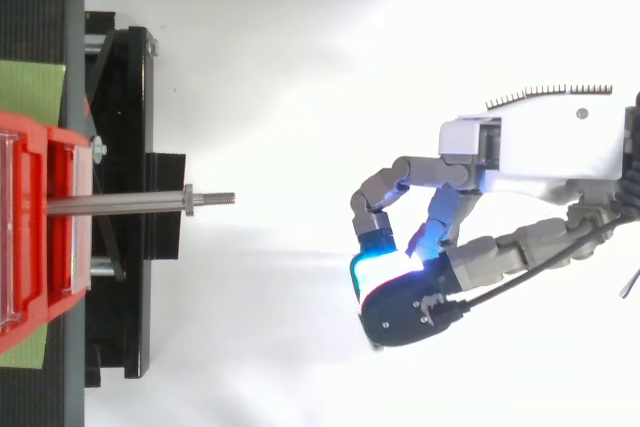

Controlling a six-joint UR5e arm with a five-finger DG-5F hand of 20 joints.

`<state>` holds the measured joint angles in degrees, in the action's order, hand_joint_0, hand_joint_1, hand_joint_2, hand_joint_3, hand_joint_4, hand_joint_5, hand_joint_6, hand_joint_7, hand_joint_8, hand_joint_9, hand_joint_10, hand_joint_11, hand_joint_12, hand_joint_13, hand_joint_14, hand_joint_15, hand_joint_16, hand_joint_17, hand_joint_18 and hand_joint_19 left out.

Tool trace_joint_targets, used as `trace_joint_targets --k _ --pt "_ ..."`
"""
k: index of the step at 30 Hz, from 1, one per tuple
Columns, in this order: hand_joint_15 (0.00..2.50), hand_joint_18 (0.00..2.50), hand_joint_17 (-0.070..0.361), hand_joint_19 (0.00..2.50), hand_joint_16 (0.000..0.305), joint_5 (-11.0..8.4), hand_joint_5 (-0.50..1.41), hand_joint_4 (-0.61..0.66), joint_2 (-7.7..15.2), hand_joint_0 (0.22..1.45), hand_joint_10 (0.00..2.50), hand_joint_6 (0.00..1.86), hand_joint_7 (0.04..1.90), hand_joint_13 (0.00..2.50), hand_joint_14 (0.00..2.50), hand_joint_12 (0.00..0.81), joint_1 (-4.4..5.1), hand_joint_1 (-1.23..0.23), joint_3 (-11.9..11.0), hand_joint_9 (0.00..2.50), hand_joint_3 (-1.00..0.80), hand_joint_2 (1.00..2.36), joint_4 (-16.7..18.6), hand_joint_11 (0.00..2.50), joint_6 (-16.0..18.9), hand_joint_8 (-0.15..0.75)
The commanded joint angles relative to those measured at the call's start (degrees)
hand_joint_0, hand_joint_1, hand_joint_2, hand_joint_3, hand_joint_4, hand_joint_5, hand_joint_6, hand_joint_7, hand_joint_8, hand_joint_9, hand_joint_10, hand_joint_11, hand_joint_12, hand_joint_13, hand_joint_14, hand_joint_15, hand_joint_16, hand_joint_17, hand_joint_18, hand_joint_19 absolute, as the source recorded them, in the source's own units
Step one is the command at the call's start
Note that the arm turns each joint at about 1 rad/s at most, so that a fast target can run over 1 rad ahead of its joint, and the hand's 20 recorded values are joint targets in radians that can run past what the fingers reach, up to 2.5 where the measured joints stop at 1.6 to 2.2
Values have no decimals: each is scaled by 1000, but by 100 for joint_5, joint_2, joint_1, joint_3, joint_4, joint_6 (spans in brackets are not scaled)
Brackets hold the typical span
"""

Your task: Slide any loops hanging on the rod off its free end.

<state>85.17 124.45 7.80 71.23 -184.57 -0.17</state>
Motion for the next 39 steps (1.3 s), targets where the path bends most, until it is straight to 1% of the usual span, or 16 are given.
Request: trace_joint_targets --k 1,5,12,15,19,22,26,33,37,39 --pt "537 880 150 757 67 0 -99 239 0 568 20 856 1373 1044 23 383 2 -539 -4 1213 -216 1022 0 537 0 318" --pt "548 880 151 758 67 0 -101 243 0 571 20 848 1382 1042 23 385 2 -514 -4 1208 -223 1021 0 540 0 320" --pt "536 883 152 759 67 0 -102 243 0 573 23 845 1364 1047 21 386 2 -520 5 1198 -233 1020 0 532 0 323" --pt "544 884 152 755 68 0 -102 249 0 570 22 839 1370 1052 22 387 2 -554 5 1192 -231 1021 0 532 0 322" --pt "544 882 154 743 68 0 -118 267 0 562 21 836 1374 1039 22 391 2 -685 -4 1146 -223 1021 0 545 0 330" --pt "542 870 154 736 68 0 -132 272 0 567 22 843 1356 1017 22 388 2 -734 5 1093 -214 1022 0 543 0 321" --pt "536 853 153 727 68 0 -147 258 0 581 20 846 1327 990 22 386 2 -761 5 1047 -241 1021 0 532 0 318" --pt "538 846 153 719 68 0 -148 257 0 589 20 846 1320 983 22 384 11 -761 5 1030 -252 1020 0 533 0 315" --pt "531 835 152 708 68 0 -161 222 -9 601 22 831 1269 966 23 386 2 -783 5 1002 -304 1016 -26 527 0 309" --pt "533 832 152 711 68 0 -169 226 -9 608 20 830 1245 965 22 384 2 -801 -4 986 -327 1014 -53 526 9 304"
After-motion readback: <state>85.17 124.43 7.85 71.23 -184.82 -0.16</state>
